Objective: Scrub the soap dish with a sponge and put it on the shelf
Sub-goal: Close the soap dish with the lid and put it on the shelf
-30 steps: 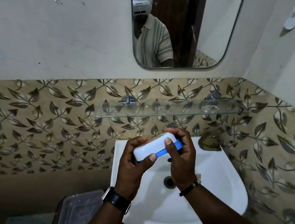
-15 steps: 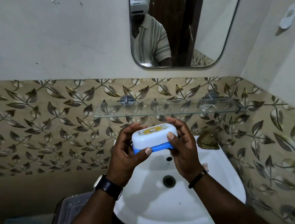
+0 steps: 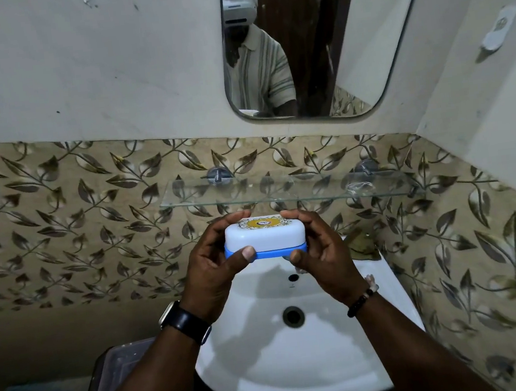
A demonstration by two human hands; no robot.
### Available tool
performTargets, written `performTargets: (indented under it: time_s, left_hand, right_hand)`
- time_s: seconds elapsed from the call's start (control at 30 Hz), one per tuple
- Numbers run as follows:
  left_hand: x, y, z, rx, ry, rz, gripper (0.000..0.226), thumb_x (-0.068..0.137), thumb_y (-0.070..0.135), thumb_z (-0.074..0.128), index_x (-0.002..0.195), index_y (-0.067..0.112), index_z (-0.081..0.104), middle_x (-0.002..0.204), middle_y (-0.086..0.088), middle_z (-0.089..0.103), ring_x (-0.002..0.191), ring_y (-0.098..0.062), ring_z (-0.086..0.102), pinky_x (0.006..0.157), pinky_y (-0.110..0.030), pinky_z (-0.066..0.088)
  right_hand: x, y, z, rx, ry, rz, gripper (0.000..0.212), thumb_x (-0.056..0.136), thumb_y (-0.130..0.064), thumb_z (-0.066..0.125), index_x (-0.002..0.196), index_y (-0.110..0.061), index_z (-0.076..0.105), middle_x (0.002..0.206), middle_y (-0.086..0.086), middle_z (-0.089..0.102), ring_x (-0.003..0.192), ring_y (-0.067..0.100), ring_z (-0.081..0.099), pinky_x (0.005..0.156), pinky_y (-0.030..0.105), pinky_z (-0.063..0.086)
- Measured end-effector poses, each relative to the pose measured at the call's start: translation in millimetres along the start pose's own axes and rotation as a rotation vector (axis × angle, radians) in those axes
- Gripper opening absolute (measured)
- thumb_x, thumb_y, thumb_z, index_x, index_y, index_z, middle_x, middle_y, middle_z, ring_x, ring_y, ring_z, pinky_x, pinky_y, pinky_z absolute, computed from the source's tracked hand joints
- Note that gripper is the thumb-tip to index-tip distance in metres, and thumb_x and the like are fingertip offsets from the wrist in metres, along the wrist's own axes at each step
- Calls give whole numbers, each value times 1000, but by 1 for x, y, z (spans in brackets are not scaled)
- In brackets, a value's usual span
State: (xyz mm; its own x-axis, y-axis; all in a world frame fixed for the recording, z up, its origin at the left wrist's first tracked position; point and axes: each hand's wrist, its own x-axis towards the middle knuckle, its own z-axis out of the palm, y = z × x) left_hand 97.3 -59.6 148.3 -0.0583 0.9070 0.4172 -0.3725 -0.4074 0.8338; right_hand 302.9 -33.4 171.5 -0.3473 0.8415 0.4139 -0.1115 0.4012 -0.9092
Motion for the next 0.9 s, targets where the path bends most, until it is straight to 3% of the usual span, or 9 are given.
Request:
performTargets:
  time_s: [0.17, 0.27, 0.37, 0.47, 0.57, 0.7, 0.9]
  left_hand:
    - [3, 5, 5, -8, -9, -41, 57, 82, 16, 75, 135, 10, 56, 142, -15, 58, 130, -37, 54, 101, -51, 49]
    - [1, 5, 8, -12, -17, -73, 55, 83, 21, 75, 135, 18, 58, 143, -12, 58, 132, -37, 53, 101, -50, 51]
    - [-2, 7, 7, 61, -52, -69, 61, 84, 27, 76, 140, 23, 54, 146, -9, 54, 135, -35, 51, 106, -52, 48]
    - [-5, 9, 1, 257, -110, -17, 72, 82, 32, 79, 146, 23, 46, 148, -6, 52, 136, -26, 50, 108, -40, 47]
    - [-4, 9, -6, 331, -70, 34, 62, 80, 27, 79, 137, 18, 55, 138, -5, 59, 129, -26, 55, 107, -43, 45]
    - [-4, 9, -7, 351, -54, 68, 55, 81, 21, 78, 133, 16, 58, 132, -2, 62, 126, -25, 56, 107, -37, 45]
    - [-6, 7, -5, 389, -58, 80, 56, 84, 19, 76, 135, 11, 55, 136, -8, 60, 128, -29, 56, 107, -42, 47]
  right_hand:
    - [1, 6, -11, -90, -15, -48, 68, 73, -19, 84, 133, -12, 52, 132, -6, 59, 126, 23, 57, 99, 39, 54]
    - [4, 7, -10, -193, 77, -106, 57, 72, -22, 84, 122, -12, 59, 122, -7, 65, 117, 24, 62, 93, 46, 57]
    - [4, 9, -8, -225, 114, -147, 52, 71, -25, 83, 118, -16, 62, 117, -13, 66, 113, 16, 65, 89, 37, 58]
    - [2, 12, -6, -207, 121, -154, 47, 73, -21, 78, 117, -25, 62, 116, -16, 66, 109, 15, 66, 84, 38, 61]
    - [1, 13, -3, -203, 123, -138, 44, 76, -21, 74, 118, -24, 62, 116, -14, 66, 107, 21, 67, 80, 47, 62]
    - [2, 13, -1, -180, 115, -118, 46, 74, -21, 75, 118, -25, 62, 117, -14, 66, 109, 21, 66, 80, 48, 62]
    - [-2, 8, -9, -192, 36, -110, 60, 71, -27, 84, 126, -26, 59, 125, -10, 64, 115, 17, 63, 91, 28, 55]
